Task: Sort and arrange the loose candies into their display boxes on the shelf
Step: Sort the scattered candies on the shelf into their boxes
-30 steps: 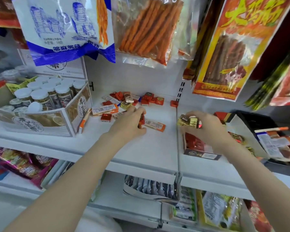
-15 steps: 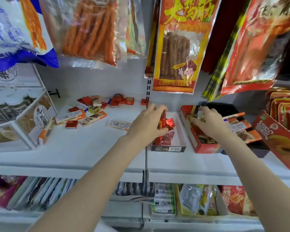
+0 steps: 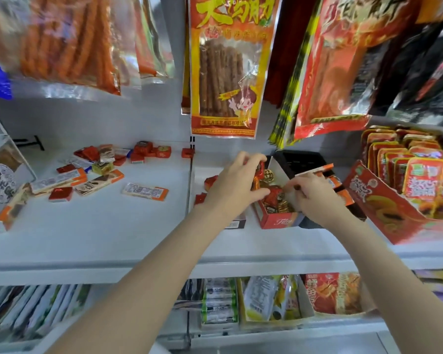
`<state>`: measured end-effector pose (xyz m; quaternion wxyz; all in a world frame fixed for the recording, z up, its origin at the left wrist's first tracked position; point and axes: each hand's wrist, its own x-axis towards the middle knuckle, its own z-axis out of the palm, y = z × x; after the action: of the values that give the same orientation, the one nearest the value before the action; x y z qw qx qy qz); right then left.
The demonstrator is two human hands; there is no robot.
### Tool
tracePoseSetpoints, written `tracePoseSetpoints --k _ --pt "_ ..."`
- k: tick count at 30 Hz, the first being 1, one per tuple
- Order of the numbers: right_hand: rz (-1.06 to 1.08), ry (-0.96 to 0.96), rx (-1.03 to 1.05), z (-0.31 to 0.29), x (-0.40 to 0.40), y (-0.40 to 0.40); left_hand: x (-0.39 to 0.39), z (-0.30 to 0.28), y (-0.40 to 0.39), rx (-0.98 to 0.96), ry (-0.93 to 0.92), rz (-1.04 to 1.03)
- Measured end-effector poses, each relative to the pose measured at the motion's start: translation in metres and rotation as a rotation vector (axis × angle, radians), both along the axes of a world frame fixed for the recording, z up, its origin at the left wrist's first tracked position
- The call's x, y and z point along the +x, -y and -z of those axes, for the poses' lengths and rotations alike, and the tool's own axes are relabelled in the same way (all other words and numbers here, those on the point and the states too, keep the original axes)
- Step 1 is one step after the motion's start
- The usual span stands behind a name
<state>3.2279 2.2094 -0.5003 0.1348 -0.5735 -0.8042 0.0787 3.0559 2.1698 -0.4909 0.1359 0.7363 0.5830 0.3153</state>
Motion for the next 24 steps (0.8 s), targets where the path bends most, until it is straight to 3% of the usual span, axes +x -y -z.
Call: tracePoseSetpoints --k 15,20,24 --pt "0.009 -0.299 -0.107 0.009 0.000 -0.003 0.027 0.022 -0.034 -0.073 0.000 0.006" --pt "-0.088 -0.198 -0.040 0.007 -0.004 0.001 0.015 0.026 -0.032 0.011 -0.193 -0.067" --pt "-0.145 -0.058 -0.125 0.007 -0.014 0.006 0.003 0.024 -0.027 0.006 -0.225 -0.085"
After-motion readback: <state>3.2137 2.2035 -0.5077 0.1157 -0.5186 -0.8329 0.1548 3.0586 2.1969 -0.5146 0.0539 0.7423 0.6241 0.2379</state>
